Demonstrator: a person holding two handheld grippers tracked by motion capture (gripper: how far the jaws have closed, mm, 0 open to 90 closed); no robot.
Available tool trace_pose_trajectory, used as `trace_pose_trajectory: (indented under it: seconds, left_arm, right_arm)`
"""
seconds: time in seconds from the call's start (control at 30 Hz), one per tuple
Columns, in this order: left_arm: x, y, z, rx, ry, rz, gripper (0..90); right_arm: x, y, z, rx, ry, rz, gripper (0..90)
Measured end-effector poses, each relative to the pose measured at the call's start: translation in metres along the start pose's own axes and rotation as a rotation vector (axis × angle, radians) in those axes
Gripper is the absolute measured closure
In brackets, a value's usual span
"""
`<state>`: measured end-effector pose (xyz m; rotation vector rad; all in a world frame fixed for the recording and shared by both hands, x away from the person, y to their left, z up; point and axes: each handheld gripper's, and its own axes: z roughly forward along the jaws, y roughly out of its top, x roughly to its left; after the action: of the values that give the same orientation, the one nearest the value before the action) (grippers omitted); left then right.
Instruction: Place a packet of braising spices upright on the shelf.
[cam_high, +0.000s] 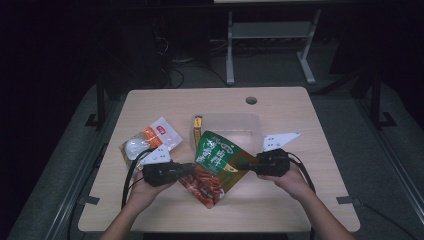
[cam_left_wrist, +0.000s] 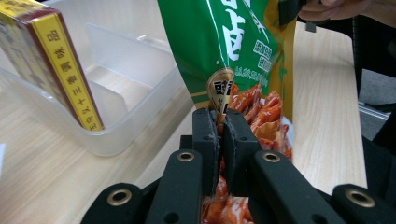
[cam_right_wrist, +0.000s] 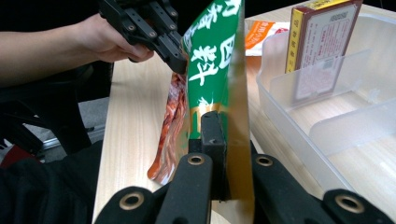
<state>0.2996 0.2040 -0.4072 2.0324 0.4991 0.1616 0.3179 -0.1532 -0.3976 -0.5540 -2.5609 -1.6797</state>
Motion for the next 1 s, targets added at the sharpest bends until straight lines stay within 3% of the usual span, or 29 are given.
trace_pose_trajectory:
  seconds: [0.23,0.3,0.43,0.6,0.7,1.0]
  left_arm:
    - [0.005,-0.001,-0.006,-0.021,0.005,-0.021,79.0]
    - [0.006,-0.002,-0.006,-0.031,0.003,-0.044,72.1]
    - [0.006,-0.004,-0.004,-0.001,0.009,-0.031,58.5]
    - [0.000,-0.004,-0.006,0.013,0.021,-0.013,50.7]
    - [-0.001,-0.004,-0.009,0.017,0.030,-0.005,46.1]
    - [-0.005,-0.017,-0.014,0.064,0.033,-0.002,32.5]
  right_arm:
    - [0.005,0.008,-0.008,-0.023,0.016,-0.021,90.0]
    - [0.006,0.010,-0.011,-0.036,0.026,-0.017,90.0]
    - [0.010,0.015,-0.016,-0.054,0.033,-0.033,90.0]
    - [0.015,0.023,-0.021,-0.058,0.040,-0.059,90.0]
    - [0.018,0.027,-0.028,-0.057,0.023,-0.085,90.0]
    - [0.017,0.031,-0.051,-0.093,-0.024,-0.070,90.0]
